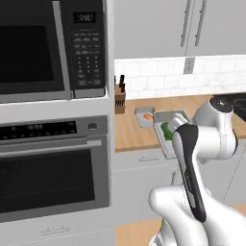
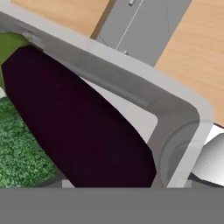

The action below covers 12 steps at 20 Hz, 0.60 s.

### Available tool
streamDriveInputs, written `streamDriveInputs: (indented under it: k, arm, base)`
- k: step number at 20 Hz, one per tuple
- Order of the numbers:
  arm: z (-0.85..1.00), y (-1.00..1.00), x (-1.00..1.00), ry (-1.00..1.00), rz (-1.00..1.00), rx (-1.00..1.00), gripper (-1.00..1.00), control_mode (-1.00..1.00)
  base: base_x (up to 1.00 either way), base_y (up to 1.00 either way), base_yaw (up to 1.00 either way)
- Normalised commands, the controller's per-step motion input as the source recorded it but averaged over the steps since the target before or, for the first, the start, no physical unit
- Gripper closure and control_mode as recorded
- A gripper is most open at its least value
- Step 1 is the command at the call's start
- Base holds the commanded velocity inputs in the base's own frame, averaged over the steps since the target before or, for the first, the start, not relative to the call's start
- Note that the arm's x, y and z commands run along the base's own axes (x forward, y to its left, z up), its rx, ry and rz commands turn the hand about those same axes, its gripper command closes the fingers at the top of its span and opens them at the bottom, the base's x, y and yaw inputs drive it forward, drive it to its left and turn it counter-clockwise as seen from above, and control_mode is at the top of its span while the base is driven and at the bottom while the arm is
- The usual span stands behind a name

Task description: Take the meat container that has the shrimp and place it on the second highest rack of the freezer. Then take the vegetable container that has the broccoli and eggplant and place it on the highest rack of the freezer.

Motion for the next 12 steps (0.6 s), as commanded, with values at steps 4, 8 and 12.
streamDriveInputs:
  k: [4,8,12]
  arm:
    - [0.00,0.00,0.00,0.00,0.00,0.00,1.00,1.00]
    - [0.00,0.00,0.00,0.00,0.00,0.00,1.00,1.00]
    - [0.00,0.00,0.00,0.00,0.00,0.00,1.00,1.00]
  base:
    - [-0.94,0.42,0.00]
    - [-0.30,0.83,0.00]
    - [0.00,1.00,0.00]
